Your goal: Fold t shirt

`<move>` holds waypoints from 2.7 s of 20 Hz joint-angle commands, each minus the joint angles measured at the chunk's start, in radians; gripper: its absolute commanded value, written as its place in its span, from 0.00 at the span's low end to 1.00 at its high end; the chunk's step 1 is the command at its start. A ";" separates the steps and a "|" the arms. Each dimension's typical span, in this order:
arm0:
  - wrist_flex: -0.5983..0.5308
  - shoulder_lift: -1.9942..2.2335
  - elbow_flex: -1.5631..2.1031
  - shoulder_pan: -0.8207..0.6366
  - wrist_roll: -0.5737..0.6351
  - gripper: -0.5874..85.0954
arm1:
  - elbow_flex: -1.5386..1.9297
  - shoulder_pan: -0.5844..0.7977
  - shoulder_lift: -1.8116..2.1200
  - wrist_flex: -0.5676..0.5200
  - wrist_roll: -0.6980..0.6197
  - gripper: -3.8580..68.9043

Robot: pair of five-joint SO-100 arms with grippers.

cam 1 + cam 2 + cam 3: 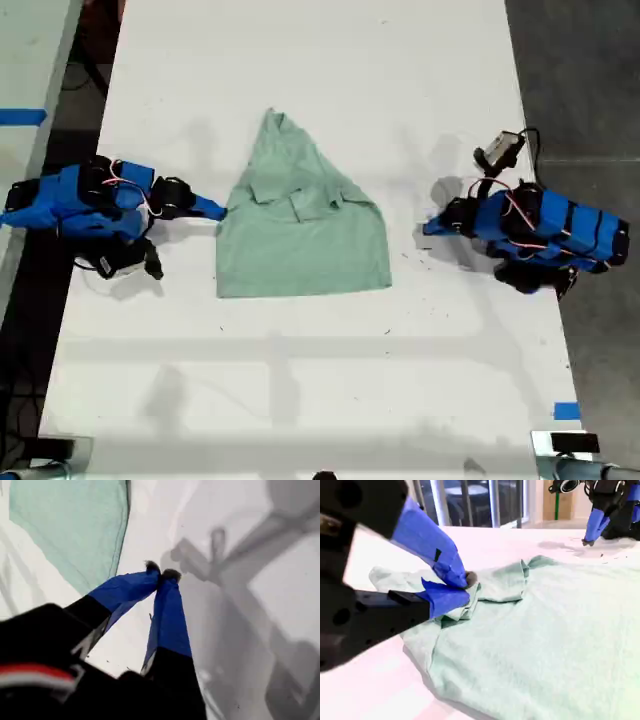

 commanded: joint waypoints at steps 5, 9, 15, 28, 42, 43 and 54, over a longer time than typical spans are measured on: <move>0.008 0.009 0.005 -0.006 -0.025 0.01 | 0.040 -0.018 0.006 0.000 -0.011 0.08; 0.008 0.009 0.005 -0.006 -0.026 0.01 | 0.038 -0.034 0.006 -0.011 -0.003 0.08; 0.008 0.009 0.005 -0.009 -0.025 0.01 | 0.002 -0.018 0.006 -0.075 -0.153 0.08; 0.008 0.009 0.002 0.000 -0.014 0.01 | -0.635 -0.110 -1.465 -0.718 -0.186 0.34; 0.008 0.009 0.002 0.002 -0.012 0.01 | -0.810 -0.127 -1.399 -0.643 -0.301 0.05; 0.008 0.009 0.002 0.002 -0.012 0.01 | -0.868 -0.140 -1.393 -0.630 -0.316 0.05; 0.008 0.009 0.002 0.002 -0.012 0.01 | -1.069 -0.242 -1.689 -1.065 -0.374 0.05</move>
